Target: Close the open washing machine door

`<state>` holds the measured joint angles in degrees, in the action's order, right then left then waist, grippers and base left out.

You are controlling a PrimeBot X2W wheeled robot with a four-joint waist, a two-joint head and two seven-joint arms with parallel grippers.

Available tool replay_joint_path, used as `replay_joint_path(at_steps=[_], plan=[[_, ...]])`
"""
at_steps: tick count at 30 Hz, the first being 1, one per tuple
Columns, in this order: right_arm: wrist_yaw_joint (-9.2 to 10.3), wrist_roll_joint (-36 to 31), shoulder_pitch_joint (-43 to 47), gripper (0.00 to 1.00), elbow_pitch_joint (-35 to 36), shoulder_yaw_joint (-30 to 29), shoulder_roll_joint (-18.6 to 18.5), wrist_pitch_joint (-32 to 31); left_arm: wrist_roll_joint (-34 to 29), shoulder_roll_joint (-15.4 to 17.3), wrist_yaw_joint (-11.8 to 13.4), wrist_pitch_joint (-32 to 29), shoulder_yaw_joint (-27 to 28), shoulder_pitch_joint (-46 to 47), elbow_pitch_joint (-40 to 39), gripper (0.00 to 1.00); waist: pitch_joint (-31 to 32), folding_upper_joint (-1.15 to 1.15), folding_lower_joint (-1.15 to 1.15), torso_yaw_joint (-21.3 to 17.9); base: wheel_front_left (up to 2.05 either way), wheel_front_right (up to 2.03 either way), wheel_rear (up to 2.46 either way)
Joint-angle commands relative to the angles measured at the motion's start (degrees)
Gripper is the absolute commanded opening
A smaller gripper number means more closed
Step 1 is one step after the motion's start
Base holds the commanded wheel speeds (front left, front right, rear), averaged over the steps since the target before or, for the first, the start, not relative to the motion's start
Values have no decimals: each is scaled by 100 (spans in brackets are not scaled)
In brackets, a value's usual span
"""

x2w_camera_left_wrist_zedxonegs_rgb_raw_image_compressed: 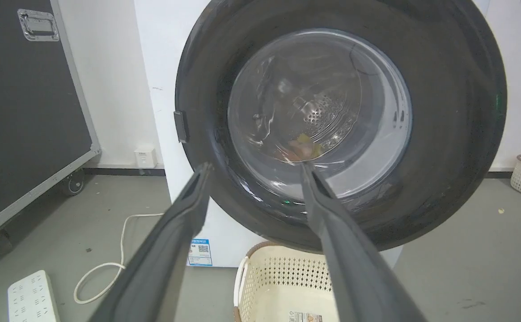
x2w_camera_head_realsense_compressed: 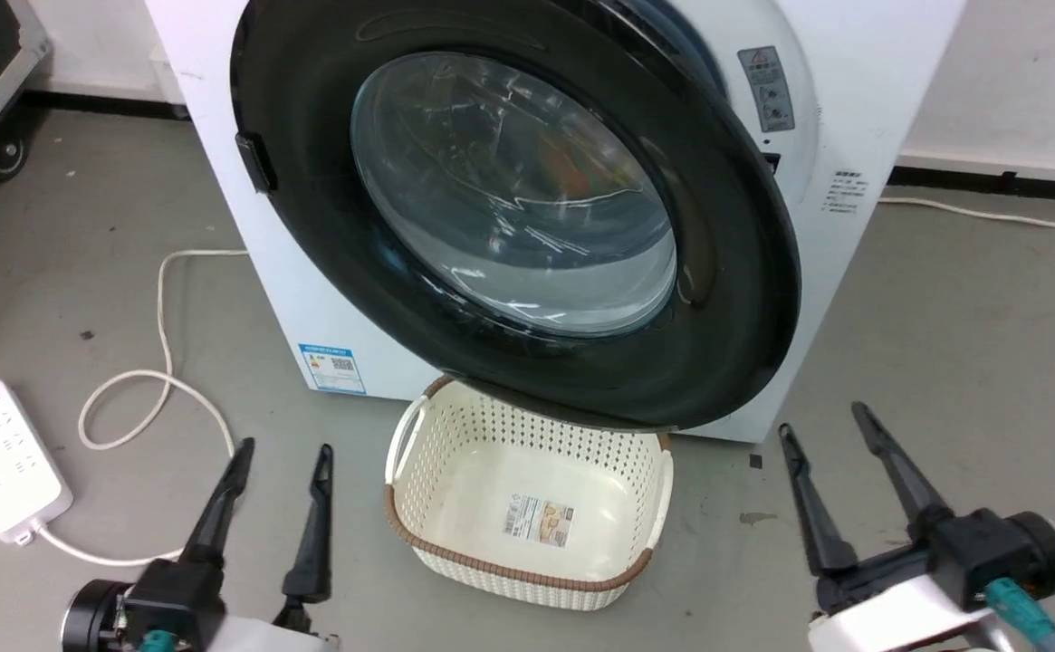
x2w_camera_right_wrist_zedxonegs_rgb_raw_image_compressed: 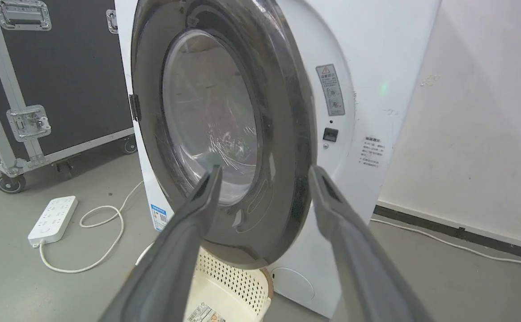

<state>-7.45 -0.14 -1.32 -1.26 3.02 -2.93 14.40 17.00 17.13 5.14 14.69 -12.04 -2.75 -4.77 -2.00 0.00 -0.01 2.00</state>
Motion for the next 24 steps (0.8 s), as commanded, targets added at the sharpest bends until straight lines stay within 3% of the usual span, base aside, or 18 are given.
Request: replay_joint_path(at_steps=[1, 2, 3, 9, 15, 24], plan=[[-3, -34, 63, 100, -15, 74, 5, -18, -116, 1, 20, 29, 17, -16, -29, 100, -52, 0, 1, 37, 0, 0, 0], [-3, -59, 54, 24, -38, 153, 4, -49, -225, -6, 14, 29, 6, -3, -25, 100, -95, 0, 1, 64, 0, 0, 0], [-3, -65, 32, 0, -43, 223, -5, -49, -299, -21, 7, 29, 6, 15, -10, 100, -137, 0, 1, 94, 0, 0, 0], [-3, 157, -360, 0, -89, 564, -312, -195, -462, -145, -70, 30, 46, 201, 86, 100, -495, 0, 1, 319, 0, 0, 0], [-3, 496, -1155, 0, -318, 919, -1096, -541, -545, -271, -156, 30, 33, 404, 227, 100, -928, 0, 1, 618, 0, 0, 0], [-3, 1129, -2534, 0, -1137, 811, -2174, -998, -666, -525, -327, 30, 20, 753, 283, 100, -1474, 0, 1, 990, 0, 0, 0]])
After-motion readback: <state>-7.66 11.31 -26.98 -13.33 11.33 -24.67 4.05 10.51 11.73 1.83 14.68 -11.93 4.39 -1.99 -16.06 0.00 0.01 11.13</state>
